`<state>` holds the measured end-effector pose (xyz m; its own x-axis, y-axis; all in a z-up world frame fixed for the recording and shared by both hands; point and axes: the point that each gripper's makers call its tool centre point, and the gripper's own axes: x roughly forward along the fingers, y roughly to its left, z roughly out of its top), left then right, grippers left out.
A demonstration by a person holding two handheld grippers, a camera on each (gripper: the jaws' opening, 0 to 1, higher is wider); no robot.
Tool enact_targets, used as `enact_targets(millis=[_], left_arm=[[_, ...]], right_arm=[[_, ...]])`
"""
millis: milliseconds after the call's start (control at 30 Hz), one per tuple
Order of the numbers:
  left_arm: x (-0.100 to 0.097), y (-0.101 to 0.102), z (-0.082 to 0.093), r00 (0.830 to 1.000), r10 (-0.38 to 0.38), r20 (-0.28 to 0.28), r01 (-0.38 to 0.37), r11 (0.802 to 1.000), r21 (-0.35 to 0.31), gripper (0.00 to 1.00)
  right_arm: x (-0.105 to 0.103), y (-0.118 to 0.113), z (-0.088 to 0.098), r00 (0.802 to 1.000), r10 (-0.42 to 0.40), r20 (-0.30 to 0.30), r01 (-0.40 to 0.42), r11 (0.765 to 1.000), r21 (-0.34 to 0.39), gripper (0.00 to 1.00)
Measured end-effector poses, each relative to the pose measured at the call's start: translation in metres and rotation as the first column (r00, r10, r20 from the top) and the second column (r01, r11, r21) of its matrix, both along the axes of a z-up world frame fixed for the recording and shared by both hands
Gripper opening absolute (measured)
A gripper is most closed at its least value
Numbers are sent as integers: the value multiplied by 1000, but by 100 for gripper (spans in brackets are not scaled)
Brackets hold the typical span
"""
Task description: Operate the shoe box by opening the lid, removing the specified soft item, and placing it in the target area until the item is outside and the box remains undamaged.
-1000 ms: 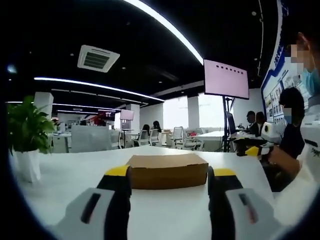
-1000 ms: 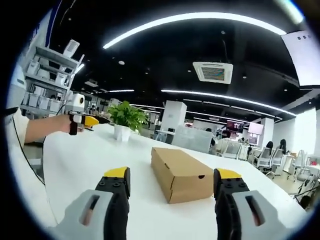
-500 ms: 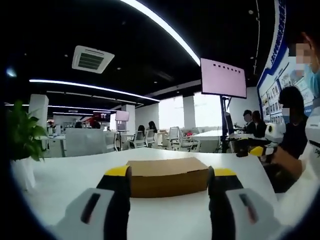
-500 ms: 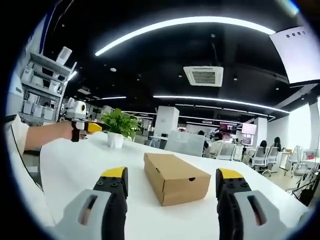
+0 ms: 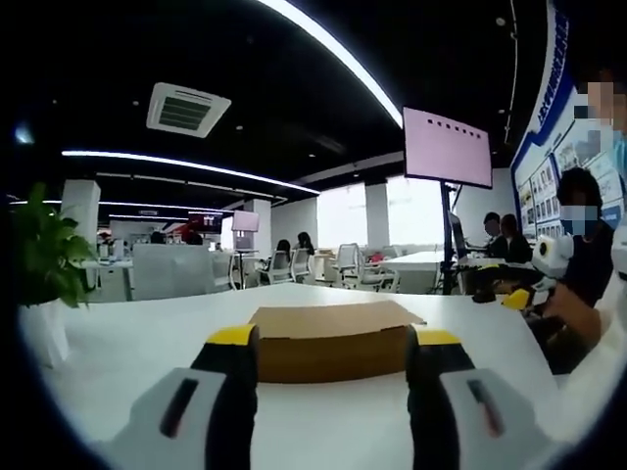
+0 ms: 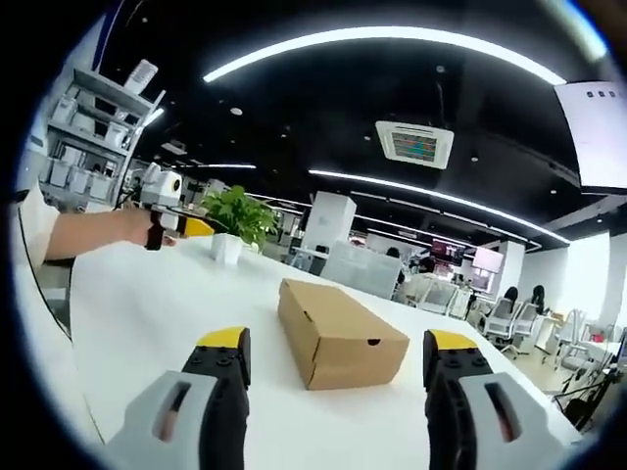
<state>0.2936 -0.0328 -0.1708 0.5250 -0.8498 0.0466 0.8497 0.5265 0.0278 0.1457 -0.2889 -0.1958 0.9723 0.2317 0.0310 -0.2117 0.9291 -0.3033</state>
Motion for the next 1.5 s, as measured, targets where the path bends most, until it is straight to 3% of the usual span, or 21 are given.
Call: enact_targets(millis=[133, 200, 300, 433, 633, 767, 867, 1000, 1200, 1333, 1400, 1500], left_arm=[[3, 0, -8, 1000, -6, -1, 6, 999, 32, 64], [11, 6, -21, 999, 36, -28, -33, 995, 91, 65], [12, 5, -21, 999, 25, -24, -22, 996, 84, 63], [19, 5, -18, 999, 29, -31, -27, 998, 60, 69], [28, 0, -12, 1000, 22, -20, -20, 995, 94, 71], [32, -4, -7, 998, -12, -57, 16, 998, 66, 76], [33, -5, -6, 994, -12, -109, 9, 1000, -28, 75], [34, -8, -13, 996, -4, -91, 4, 1000, -5, 75], [37, -9, -9, 995, -53, -86, 49, 998, -48, 75], [34, -10, -21, 994, -73, -79, 73, 997, -1, 76], [38, -9, -20, 994, -81, -80, 80, 997, -6, 76], [41, -12, -17, 992, -96, -86, 97, 995, 8, 72]], right_arm=[[0, 4, 1, 1000, 23, 5, -23, 999, 34, 73], [-1, 4, 0, 1000, 27, 9, -27, 999, 34, 73], [0, 3, -2, 1000, 26, 1, -26, 999, 34, 73], [0, 2, -4, 1000, 24, -3, -24, 999, 45, 73], [0, 1, -4, 1000, 26, -3, -26, 999, 43, 73], [0, 1, -3, 1000, 25, -1, -25, 999, 43, 73], [1, 1, -1, 1000, 26, 4, -27, 998, 59, 73], [0, -1, 8, 999, 37, 26, -40, 989, 146, 77], [5, -4, 18, 998, 47, 45, -56, 974, 219, 80], [9, -5, 19, 999, 33, 42, -42, 976, 215, 80], [10, -2, 18, 999, 43, 32, -49, 977, 207, 80], [6, 7, 27, 994, 81, 67, -94, 971, 219, 85]])
